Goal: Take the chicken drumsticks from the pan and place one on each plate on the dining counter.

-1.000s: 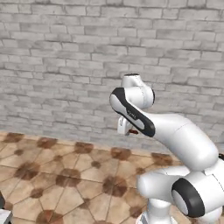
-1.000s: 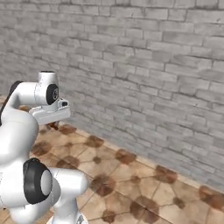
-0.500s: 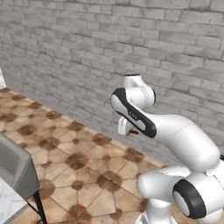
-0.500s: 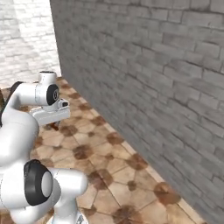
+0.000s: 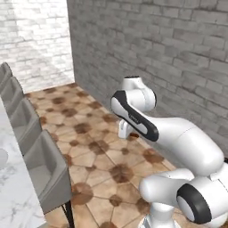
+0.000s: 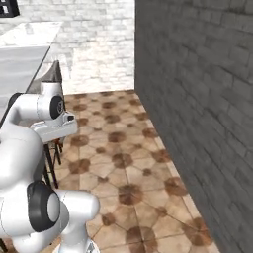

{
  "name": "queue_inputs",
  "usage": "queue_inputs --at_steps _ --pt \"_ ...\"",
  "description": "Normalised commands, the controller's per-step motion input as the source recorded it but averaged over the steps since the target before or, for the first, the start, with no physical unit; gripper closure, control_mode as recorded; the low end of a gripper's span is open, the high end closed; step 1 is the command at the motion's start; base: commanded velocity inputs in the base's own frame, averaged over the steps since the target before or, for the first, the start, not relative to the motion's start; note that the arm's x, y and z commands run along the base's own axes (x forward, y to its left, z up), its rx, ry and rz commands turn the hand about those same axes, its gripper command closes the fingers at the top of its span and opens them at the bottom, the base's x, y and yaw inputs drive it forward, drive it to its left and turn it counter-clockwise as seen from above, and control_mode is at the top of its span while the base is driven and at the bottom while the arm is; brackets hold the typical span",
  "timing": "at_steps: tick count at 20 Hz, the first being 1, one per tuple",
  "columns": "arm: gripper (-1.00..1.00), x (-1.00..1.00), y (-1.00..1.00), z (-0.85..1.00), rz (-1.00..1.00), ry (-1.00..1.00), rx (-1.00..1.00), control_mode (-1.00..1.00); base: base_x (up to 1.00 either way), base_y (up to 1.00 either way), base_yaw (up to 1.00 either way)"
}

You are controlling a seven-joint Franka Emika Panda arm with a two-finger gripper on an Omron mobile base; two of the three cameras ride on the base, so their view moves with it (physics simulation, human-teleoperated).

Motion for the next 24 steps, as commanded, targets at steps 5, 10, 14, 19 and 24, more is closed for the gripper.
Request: queue_inputs --at_steps 5,10,14,19,24 --pt "1.00 0.00 0.00 0.00 0.00 0.00 0.00 1.00 0.87 -0.47 0.19" --pt "1.00 0.00 0.00 0.00 0.00 0.00 0.00 1.00 0.81 -0.63 0.00" --pt "1.00 0.00 0.00 0.00 0.00 0.00 0.00 1.00 1.00 -0.35 0.04" --pt "1.00 0.00 0.00 0.00 0.00 0.00 0.00 1.00 1.00 -0.14 0.22" --pt "1.00 0.00 0.00 0.00 0.00 0.00 0.00 1.00 1.00 -0.02 0.39"
